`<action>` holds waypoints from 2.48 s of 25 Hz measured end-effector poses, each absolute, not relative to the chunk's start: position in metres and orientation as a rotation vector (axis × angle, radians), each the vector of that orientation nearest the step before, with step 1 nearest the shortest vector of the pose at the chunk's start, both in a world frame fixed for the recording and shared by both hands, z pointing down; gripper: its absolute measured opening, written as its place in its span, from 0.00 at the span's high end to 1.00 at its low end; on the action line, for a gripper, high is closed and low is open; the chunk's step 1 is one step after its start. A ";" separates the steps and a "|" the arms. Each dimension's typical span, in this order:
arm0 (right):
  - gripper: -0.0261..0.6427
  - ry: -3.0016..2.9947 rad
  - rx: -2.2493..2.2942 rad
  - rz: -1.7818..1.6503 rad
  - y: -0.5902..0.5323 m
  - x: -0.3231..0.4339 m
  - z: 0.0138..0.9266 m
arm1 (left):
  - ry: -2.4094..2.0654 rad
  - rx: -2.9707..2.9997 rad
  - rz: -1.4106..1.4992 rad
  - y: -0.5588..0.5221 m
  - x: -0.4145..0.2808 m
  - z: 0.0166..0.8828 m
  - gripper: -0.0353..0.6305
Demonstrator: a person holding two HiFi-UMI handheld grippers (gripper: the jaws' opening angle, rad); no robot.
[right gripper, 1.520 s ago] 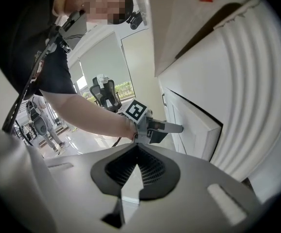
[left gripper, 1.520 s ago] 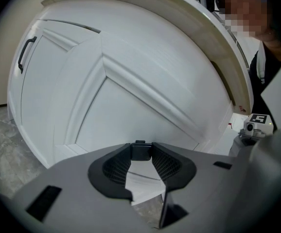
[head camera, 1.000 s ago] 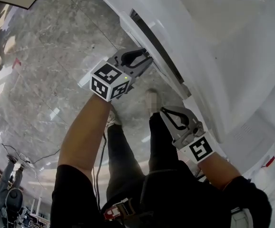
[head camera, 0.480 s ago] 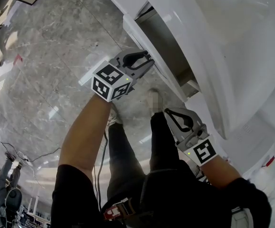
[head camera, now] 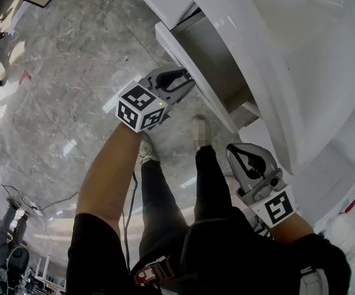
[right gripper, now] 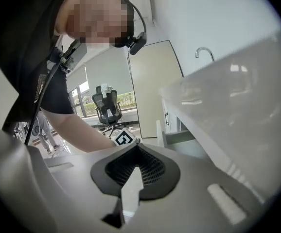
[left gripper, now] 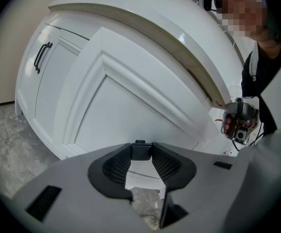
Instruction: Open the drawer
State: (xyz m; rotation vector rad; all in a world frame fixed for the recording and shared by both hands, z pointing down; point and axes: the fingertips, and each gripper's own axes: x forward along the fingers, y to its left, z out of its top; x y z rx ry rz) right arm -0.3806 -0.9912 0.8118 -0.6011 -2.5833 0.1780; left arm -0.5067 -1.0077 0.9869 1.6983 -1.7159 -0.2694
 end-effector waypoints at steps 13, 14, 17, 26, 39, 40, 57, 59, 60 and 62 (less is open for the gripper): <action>0.96 -2.653 -0.622 0.128 -0.982 -0.384 0.781 | -1.726 1.684 -0.269 -0.985 -0.502 0.987 0.74; 0.96 -2.655 -0.621 0.125 -0.981 -0.384 0.780 | -1.727 1.683 -0.270 -0.983 -0.501 0.986 0.74; 0.96 -2.659 -0.623 0.114 -0.978 -0.384 0.778 | -1.730 1.681 -0.271 -0.976 -0.499 0.985 0.74; 0.96 -2.658 -0.634 0.090 -0.962 -0.384 0.776 | -1.737 1.672 -0.269 -0.953 -0.495 0.984 0.74; 0.96 -2.660 -0.653 0.083 -0.954 -0.378 0.775 | -1.747 1.652 -0.250 -0.932 -0.488 0.988 0.74; 0.96 -2.661 -0.654 0.085 -0.953 -0.378 0.775 | -1.747 1.651 -0.248 -0.931 -0.488 0.988 0.74; 0.96 -2.650 -0.697 0.047 -0.915 -0.376 0.766 | -1.770 1.636 -0.254 -0.891 -0.480 0.982 0.74; 0.96 -2.652 -0.693 0.049 -0.913 -0.376 0.765 | -1.778 1.631 -0.266 -0.891 -0.479 0.981 0.74; 0.97 -2.653 -0.691 0.049 -0.913 -0.377 0.764 | -1.782 1.629 -0.273 -0.890 -0.479 0.980 0.74; 0.97 -2.653 -0.689 0.051 -0.911 -0.377 0.762 | -1.789 1.625 -0.280 -0.889 -0.479 0.979 0.74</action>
